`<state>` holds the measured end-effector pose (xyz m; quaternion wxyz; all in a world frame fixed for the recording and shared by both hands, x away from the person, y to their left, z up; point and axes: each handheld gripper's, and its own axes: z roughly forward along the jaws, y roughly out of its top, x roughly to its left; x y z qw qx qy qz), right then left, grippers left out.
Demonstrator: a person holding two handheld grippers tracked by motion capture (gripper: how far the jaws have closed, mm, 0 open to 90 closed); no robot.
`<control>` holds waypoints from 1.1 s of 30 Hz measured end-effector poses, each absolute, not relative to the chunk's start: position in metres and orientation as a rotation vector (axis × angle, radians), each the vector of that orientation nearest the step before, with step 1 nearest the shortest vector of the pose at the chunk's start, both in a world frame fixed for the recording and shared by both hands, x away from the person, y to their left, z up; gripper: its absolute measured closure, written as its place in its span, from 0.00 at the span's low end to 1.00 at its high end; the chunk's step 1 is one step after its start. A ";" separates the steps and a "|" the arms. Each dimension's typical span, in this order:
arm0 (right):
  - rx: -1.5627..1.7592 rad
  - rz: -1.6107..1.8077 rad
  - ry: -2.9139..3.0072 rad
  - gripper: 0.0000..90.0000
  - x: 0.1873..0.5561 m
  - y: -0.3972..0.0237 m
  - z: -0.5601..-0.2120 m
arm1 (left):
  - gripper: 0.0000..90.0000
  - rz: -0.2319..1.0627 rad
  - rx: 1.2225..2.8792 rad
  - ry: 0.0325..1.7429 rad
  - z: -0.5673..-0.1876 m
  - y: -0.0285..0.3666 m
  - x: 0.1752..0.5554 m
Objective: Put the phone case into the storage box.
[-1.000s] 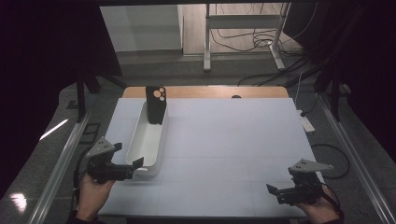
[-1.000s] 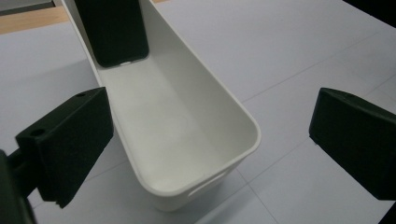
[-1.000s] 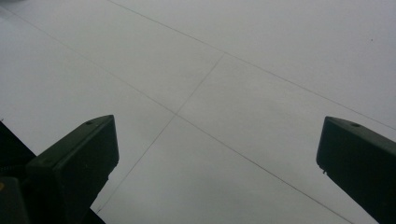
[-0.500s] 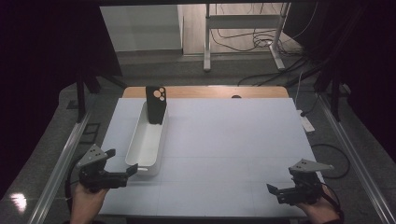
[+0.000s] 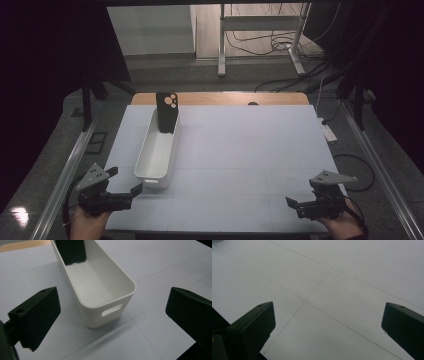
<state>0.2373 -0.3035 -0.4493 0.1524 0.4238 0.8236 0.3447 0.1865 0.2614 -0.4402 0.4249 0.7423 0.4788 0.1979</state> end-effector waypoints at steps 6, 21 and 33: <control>1.216 0.990 2.361 0.00 0.237 -0.303 -0.449 | 0.01 0.501 1.867 1.205 -0.444 0.263 0.179; 1.214 0.988 2.358 0.00 0.237 -0.303 -0.449 | 0.01 0.506 1.854 1.225 -0.452 0.268 0.163; 1.213 0.983 2.358 0.00 0.237 -0.303 -0.449 | 0.00 0.519 1.860 1.237 -0.457 0.271 0.154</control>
